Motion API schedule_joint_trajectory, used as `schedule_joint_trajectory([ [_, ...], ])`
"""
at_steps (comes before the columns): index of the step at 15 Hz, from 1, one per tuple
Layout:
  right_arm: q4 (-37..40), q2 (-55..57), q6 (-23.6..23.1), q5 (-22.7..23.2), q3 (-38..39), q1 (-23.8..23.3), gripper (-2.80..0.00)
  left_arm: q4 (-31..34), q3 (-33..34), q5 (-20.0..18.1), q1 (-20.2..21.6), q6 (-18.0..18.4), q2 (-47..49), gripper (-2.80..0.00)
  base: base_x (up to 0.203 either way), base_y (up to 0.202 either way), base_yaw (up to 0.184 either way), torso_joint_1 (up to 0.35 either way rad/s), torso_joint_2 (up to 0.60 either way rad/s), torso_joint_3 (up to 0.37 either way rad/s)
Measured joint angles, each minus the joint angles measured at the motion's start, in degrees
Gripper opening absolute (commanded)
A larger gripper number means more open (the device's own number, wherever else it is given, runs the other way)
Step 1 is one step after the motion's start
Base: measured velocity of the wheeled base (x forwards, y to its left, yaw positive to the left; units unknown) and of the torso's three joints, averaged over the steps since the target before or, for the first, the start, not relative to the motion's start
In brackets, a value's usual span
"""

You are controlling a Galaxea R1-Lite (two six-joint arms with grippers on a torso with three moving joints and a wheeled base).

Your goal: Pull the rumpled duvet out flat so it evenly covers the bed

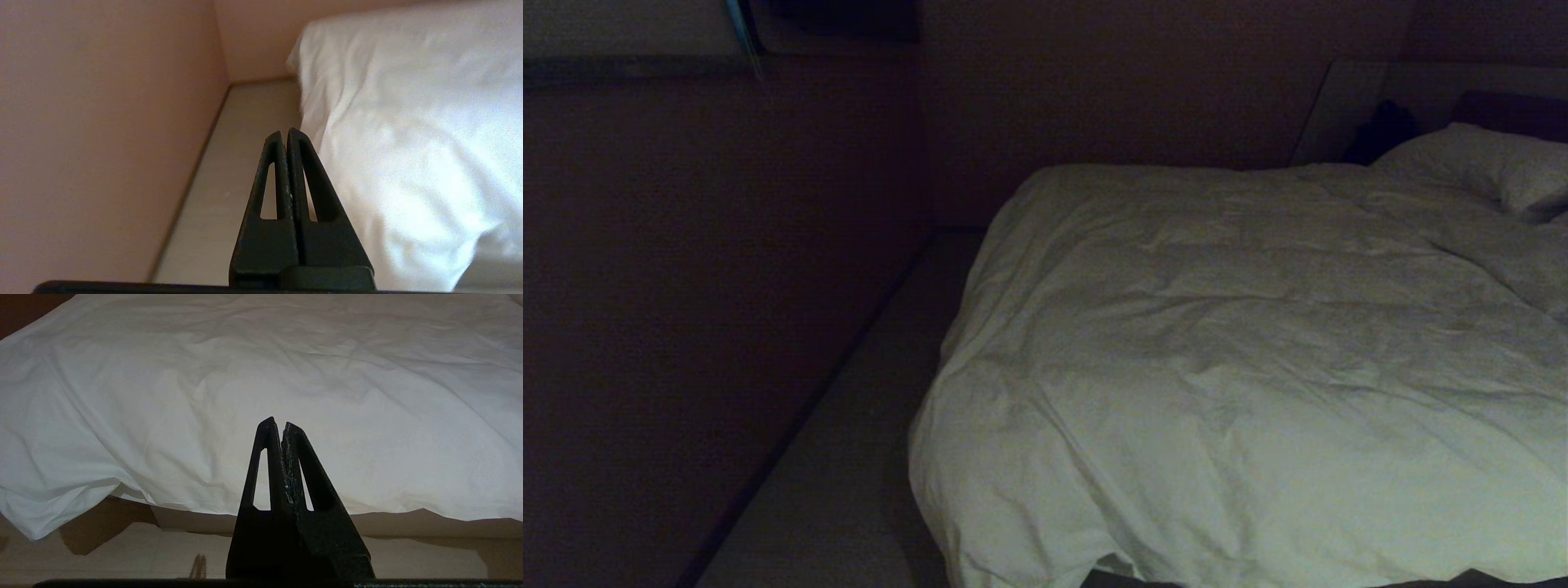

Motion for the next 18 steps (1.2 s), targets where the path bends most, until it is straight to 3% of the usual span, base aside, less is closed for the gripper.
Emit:
schedule_joint_trajectory([
  [2, 0.0, 0.0, 0.0, 0.0, 0.0, 0.0, -2.8, -2.2, 1.4, -0.1, 0.0, -2.2, -0.8, -2.8, 0.0, 0.0, 0.0, 0.0, 0.0, 0.0],
  [7, 0.0, 0.0, 0.0, 0.0, 0.0, 0.0, -2.8, -7.2, 7.7, -0.7, 0.0, -2.2, -1.1, -2.8, 0.0, 0.0, 0.0, 0.0, 0.0, 0.0],
  [13, 0.0, 0.0, 0.0, 0.0, 0.0, 0.0, -2.8, -5.9, 10.2, -0.5, 0.0, -1.9, -1.1, -2.8, 0.0, 0.0, 0.0, 0.0, 0.0, 0.0],
  [18, 0.0, 0.0, 0.0, 0.0, 0.0, 0.0, -2.8, -1.1, 10.4, 0.1, 0.0, -1.4, -1.1, -2.8, 0.0, 0.0, 0.0, 0.0, 0.0, 0.0],
])
